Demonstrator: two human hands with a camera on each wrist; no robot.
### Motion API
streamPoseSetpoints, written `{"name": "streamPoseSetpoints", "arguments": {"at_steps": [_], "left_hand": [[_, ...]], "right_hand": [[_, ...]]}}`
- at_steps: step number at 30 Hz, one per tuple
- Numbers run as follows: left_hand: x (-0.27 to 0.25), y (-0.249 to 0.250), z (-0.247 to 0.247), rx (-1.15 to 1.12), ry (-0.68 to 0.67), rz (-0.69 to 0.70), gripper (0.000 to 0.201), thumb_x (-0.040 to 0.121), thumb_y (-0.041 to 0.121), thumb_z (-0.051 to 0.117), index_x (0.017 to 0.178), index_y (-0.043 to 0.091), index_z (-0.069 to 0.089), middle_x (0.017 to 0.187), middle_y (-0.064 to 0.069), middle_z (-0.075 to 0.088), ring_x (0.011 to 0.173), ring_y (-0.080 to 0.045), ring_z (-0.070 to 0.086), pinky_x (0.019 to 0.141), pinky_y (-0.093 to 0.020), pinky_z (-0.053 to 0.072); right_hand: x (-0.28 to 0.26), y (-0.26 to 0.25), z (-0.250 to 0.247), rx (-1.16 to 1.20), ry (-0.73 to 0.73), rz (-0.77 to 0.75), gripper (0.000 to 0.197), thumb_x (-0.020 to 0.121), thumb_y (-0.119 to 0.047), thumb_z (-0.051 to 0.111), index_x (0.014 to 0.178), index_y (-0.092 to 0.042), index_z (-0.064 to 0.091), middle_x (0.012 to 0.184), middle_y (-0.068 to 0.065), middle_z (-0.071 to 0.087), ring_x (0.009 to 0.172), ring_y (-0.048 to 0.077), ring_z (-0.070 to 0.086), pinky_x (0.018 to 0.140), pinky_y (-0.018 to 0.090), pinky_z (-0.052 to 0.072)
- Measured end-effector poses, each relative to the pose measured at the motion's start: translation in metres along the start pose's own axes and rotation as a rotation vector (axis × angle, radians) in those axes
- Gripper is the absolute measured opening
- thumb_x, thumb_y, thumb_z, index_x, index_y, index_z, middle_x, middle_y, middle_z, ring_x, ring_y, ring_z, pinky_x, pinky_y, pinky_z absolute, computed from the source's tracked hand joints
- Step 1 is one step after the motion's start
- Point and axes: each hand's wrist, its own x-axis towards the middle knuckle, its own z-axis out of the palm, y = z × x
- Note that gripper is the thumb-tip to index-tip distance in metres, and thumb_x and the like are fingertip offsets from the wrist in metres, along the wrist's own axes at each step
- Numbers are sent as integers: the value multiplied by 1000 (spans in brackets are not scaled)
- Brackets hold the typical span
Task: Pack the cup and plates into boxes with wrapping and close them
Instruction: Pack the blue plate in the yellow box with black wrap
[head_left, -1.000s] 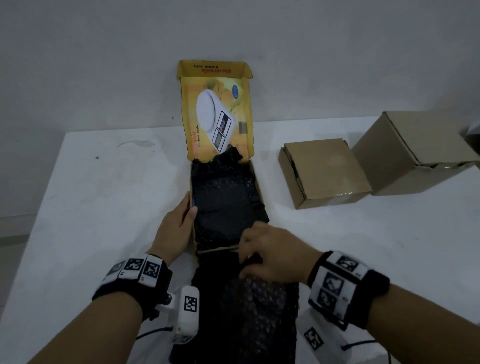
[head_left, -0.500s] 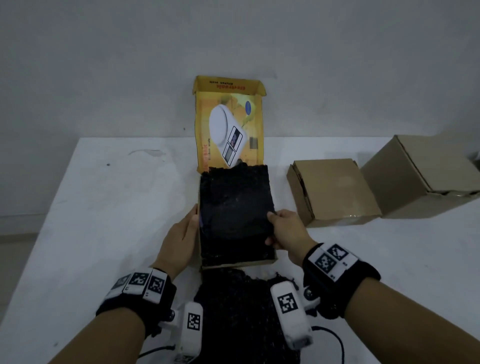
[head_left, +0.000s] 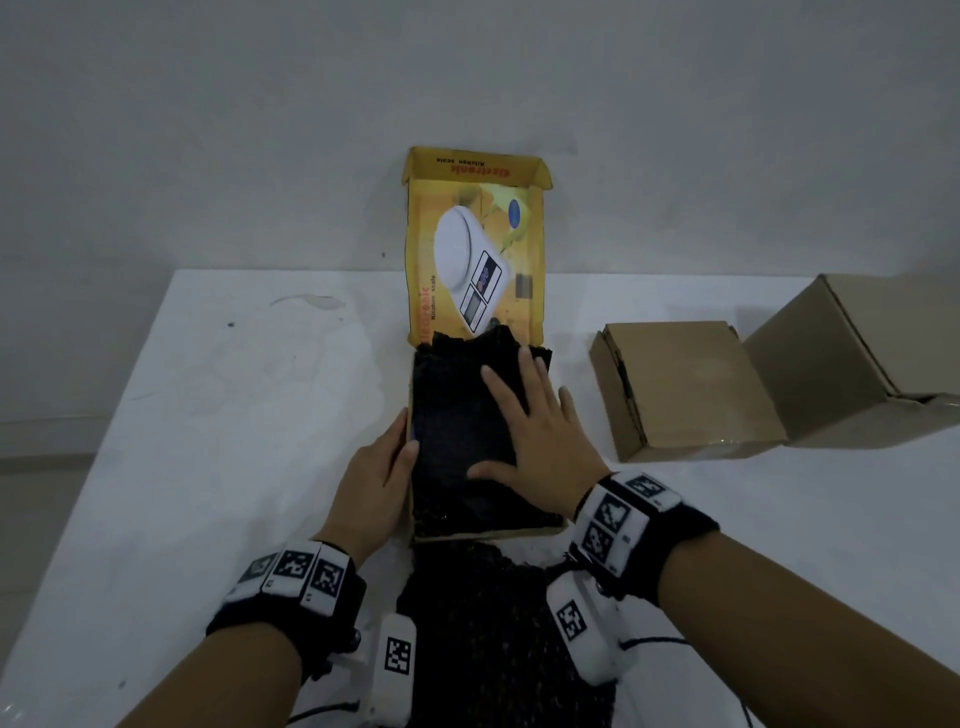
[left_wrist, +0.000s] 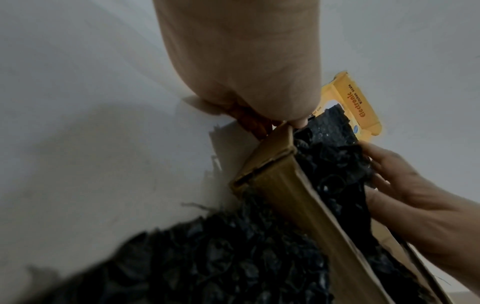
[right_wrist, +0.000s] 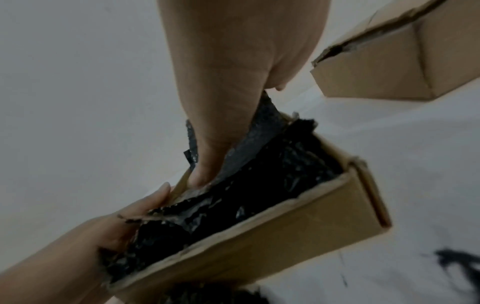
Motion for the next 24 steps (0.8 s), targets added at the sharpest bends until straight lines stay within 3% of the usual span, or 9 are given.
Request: {"name": "streamPoseSetpoints", "arguments": {"at_steps": [2,7,12,15,17,18,20,21,24], "left_hand": [[0,0,-1,-4,-6,10,46,100,40,31,146,36,30,125,29,49,107,16,50,86,-7,42],[-2,4,-2,-32,-9,8,43,102,32,34,144,39,30,115,39,52,102,15,55,82,-6,44],[-2,3,-2,-28,-10,-5,45,102,31,35,146,37,28,106,33,58,95,1,62,79,-22,54],[-1,3,-2,-41,-19,-12,45,101,29,38,146,35,30,111,34,56,98,7,60,80,-16,51],[0,2,-4,-48,-26,-26,45,101,28,40,145,33,33,117,34,53,103,15,55,83,-8,45],[1,0,-5,-50,-32,-31,44,101,30,40,144,33,34,120,32,53,106,16,53,85,-7,43],[2,-4,-6,-53,-51,-51,48,97,38,39,145,31,34,130,22,53,115,11,50,94,-10,41],[3,-5,-6,-48,-57,-59,52,96,40,38,146,28,33,137,17,50,121,6,47,99,-11,38],[3,-4,-7,-39,-66,-70,48,100,34,40,147,28,30,141,19,43,126,5,41,96,-1,31]], "right_hand": [[13,2,7,30,-123,-64,125,62,-71,66,144,-38,-22,149,8,-38,139,30,-29,115,50,-4],[35,5,8,-19,-377,-50,134,56,-66,76,140,-44,-26,148,7,-39,139,36,-27,115,51,0],[39,5,5,-104,-407,-52,129,56,-71,71,144,-41,-18,152,9,-31,141,36,-23,115,50,1],[33,3,2,-64,-379,-53,124,58,-71,71,147,-40,-10,154,9,-28,142,34,-20,116,49,3],[23,-3,-3,6,-317,-28,113,63,-68,69,149,-36,3,157,10,-15,144,33,-10,117,47,7],[15,-6,-7,48,-244,-28,100,68,-64,68,148,-31,17,158,11,1,144,32,4,117,47,16],[-6,-13,-12,139,-54,-111,56,80,-47,66,128,-23,49,133,9,45,122,28,43,100,43,40],[-18,-16,-14,174,-17,-164,35,84,-40,64,113,-22,56,112,4,56,103,24,53,87,41,47],[-52,-27,-10,55,-177,-307,21,89,-40,56,98,-21,55,90,3,64,82,24,59,68,35,48]]}}
